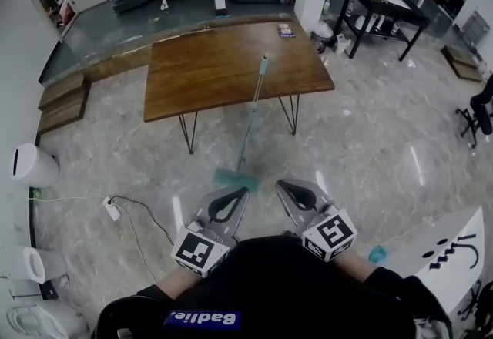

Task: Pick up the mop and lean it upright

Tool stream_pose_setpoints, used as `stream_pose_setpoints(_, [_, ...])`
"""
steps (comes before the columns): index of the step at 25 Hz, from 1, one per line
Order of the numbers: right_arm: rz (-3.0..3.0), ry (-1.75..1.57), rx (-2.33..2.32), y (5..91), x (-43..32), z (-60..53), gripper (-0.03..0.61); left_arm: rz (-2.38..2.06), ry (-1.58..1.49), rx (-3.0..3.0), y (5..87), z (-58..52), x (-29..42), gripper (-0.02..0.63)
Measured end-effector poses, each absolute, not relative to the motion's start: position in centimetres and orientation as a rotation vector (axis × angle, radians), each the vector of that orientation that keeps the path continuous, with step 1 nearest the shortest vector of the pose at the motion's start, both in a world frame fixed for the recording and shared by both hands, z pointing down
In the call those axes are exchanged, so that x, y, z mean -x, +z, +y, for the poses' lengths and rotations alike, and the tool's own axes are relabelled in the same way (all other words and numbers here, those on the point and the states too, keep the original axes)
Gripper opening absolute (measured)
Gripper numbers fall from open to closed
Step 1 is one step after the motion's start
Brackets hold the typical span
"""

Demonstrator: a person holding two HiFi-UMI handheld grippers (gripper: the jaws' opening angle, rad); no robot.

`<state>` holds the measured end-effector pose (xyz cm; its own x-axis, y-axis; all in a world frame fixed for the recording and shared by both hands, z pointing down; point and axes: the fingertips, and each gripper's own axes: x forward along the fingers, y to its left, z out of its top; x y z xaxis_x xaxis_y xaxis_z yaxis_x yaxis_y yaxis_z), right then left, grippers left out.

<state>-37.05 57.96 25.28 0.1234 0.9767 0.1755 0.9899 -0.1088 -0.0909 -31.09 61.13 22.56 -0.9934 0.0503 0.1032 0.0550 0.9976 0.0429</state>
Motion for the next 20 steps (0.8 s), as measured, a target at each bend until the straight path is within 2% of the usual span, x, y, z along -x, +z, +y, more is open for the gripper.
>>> stream_pose_setpoints(6, [-1.986, -0.048, 2.174, 26.0, 40.1, 55.5, 0.002, -3.013, -0.051, 0.063, 23.6, 59.1, 33.9, 0.020])
stream_pose_setpoints(20, [-1.981, -0.050, 2.197, 25.4, 41.6, 54.6, 0.002, -2.995, -0.063, 0.061, 23.9, 58.0, 35.6, 0.020])
